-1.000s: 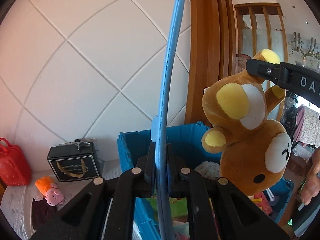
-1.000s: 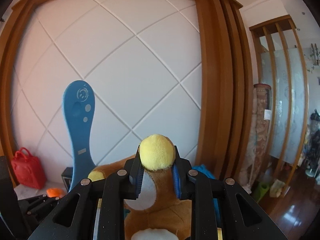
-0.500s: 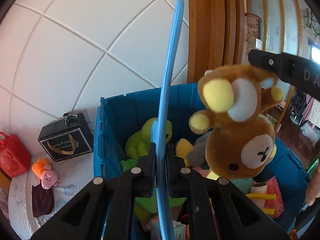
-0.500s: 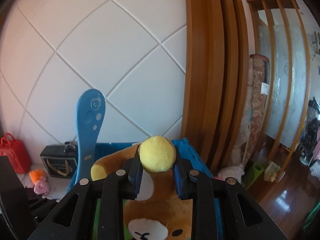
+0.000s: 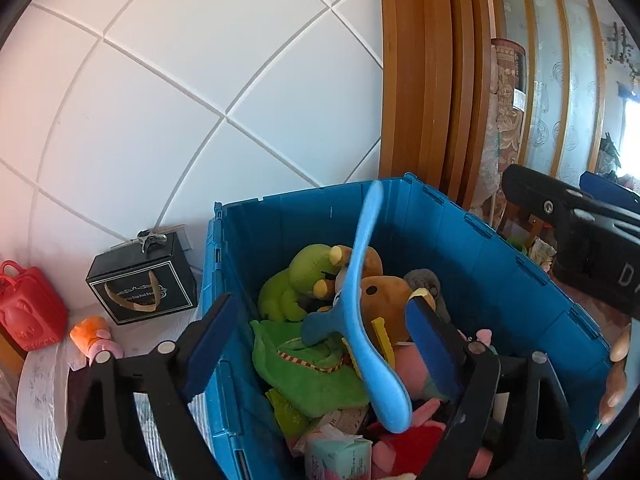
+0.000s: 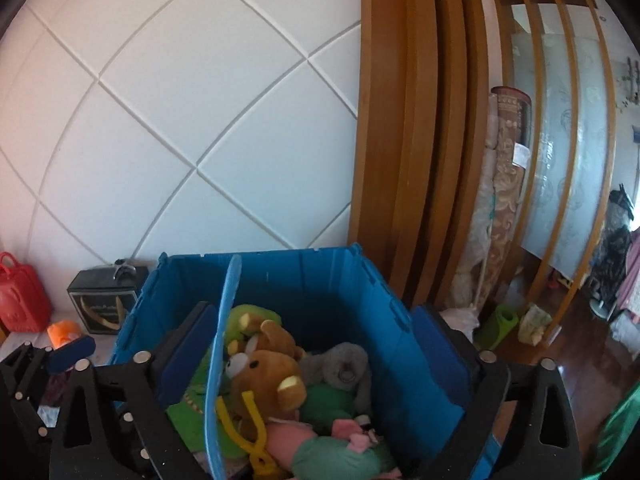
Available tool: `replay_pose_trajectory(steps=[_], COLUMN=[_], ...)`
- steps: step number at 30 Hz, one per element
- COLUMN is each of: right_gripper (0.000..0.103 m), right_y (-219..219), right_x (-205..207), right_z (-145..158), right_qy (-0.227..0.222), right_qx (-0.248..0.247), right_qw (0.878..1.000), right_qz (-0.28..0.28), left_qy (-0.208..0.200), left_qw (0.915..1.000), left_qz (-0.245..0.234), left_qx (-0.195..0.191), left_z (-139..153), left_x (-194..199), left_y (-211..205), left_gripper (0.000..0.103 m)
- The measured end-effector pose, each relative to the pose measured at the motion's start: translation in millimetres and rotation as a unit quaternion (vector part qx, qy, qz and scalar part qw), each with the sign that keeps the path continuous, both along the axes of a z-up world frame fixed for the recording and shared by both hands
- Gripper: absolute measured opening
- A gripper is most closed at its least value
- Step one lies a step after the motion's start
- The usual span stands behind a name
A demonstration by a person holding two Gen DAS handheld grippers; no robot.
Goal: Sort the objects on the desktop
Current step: 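Open both grippers to drop the boomerang and bear into the crate, then withdraw both grippers and reach toward the pink pig and clear box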
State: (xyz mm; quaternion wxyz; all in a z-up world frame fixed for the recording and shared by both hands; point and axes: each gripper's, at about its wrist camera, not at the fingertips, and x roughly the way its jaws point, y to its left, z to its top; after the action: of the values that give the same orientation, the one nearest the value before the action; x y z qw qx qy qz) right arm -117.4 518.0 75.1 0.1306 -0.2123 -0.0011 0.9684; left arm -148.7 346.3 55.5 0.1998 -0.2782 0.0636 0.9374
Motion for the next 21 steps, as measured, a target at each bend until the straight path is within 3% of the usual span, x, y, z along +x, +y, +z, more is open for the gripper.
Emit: replay_pose_trajectory(steps=[6,10,21], right_gripper=[0.103,0.103,0.103], right_y=[-17,-42,-185], right_x=[38,50,36], right_z=[14,26,16], right_qy=[0.01,0.024,0.013], right_qx=[0.001,-0.01,-0.016], right_qw=[1.0,1.0,0.994], right_qz=[-0.017,0.006,0.111], left_qy=[0.029,0.052,0.055], left_qw=[0.9994,0.9981,0.993], left_qz=[-0.002,0.015,0.102], left_qx=[0.019,0.029,0.02], left_z=[17,24,-1], left_x=[32,46,36], left_y=[-36,-73,-222], left_gripper=[0.092,0.092,0.092])
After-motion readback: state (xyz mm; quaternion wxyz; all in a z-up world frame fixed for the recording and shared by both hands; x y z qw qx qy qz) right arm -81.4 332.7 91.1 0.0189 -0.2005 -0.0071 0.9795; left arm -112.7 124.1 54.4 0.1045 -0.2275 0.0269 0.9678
